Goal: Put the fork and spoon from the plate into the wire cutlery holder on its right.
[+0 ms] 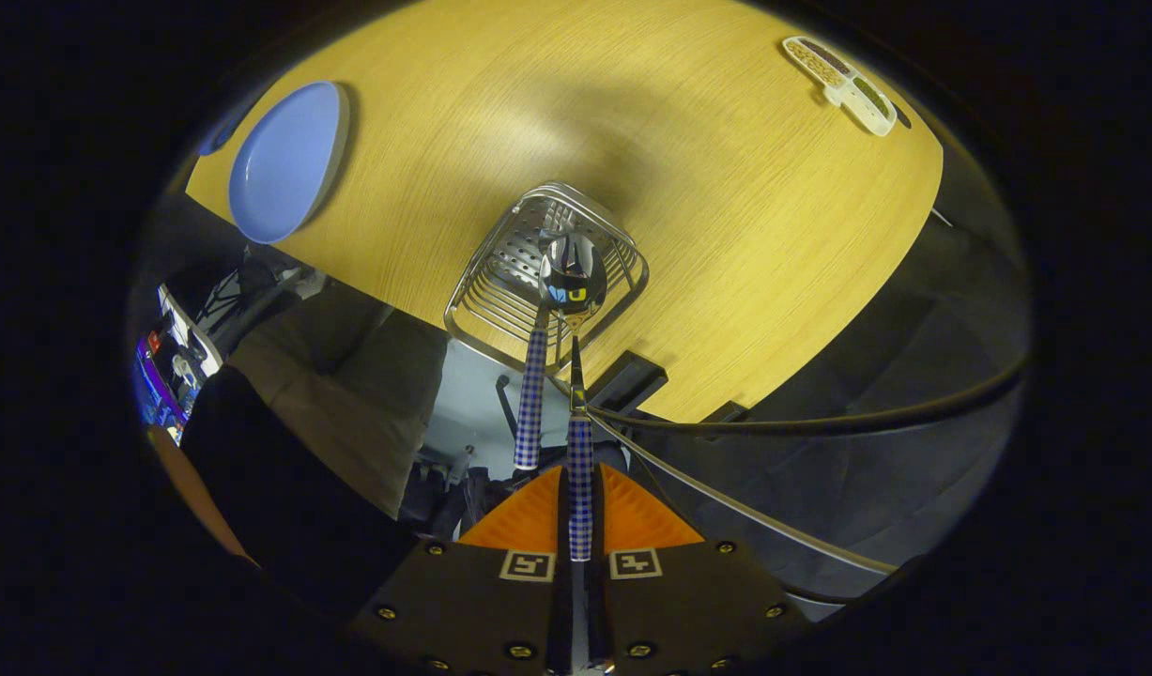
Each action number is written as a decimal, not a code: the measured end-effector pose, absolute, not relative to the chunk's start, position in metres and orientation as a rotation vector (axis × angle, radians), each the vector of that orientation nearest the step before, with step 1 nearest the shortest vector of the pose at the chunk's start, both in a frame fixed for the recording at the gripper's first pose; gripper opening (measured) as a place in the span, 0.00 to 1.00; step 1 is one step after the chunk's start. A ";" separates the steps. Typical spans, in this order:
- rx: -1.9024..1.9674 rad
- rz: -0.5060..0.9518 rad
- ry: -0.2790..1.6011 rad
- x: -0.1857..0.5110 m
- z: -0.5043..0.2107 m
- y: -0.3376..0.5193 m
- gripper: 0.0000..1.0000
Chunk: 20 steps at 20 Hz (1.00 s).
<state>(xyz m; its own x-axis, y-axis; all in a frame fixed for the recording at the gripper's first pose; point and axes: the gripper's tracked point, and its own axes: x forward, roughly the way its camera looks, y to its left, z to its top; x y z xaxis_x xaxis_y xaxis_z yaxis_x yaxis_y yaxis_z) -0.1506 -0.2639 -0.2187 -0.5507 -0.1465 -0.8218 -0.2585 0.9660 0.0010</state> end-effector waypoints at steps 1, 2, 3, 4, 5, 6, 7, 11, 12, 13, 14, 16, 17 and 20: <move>-0.293 0.146 2.170 -0.148 -0.222 -0.264 0.07; -0.295 0.147 2.178 -0.148 -0.226 -0.265 0.07; -0.293 0.149 2.190 -0.147 -0.229 -0.265 0.07; -0.283 0.142 2.195 -0.146 -0.228 -0.263 0.07; -0.272 0.144 2.197 -0.144 -0.231 -0.260 0.07; -0.264 0.146 2.189 -0.143 -0.233 -0.259 0.07; -0.263 0.146 2.176 -0.140 -0.235 -0.258 0.10; -0.244 0.146 2.152 -0.142 -0.232 -0.256 0.17; -0.239 0.139 2.142 -0.143 -0.230 -0.257 0.24; -0.228 0.133 2.127 -0.146 -0.228 -0.256 0.25; -0.221 0.123 2.112 -0.148 -0.226 -0.256 0.29; -0.198 0.107 2.069 -0.151 -0.223 -0.257 0.46; -0.188 0.100 2.048 -0.149 -0.219 -0.252 0.60; -0.150 0.091 1.955 -0.151 -0.206 -0.243 1.00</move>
<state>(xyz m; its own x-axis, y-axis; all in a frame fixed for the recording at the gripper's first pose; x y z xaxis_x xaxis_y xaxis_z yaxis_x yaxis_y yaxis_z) -0.1513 -0.2429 -0.2060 -0.3744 -0.0620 -0.9252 -0.1480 0.9890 -0.0064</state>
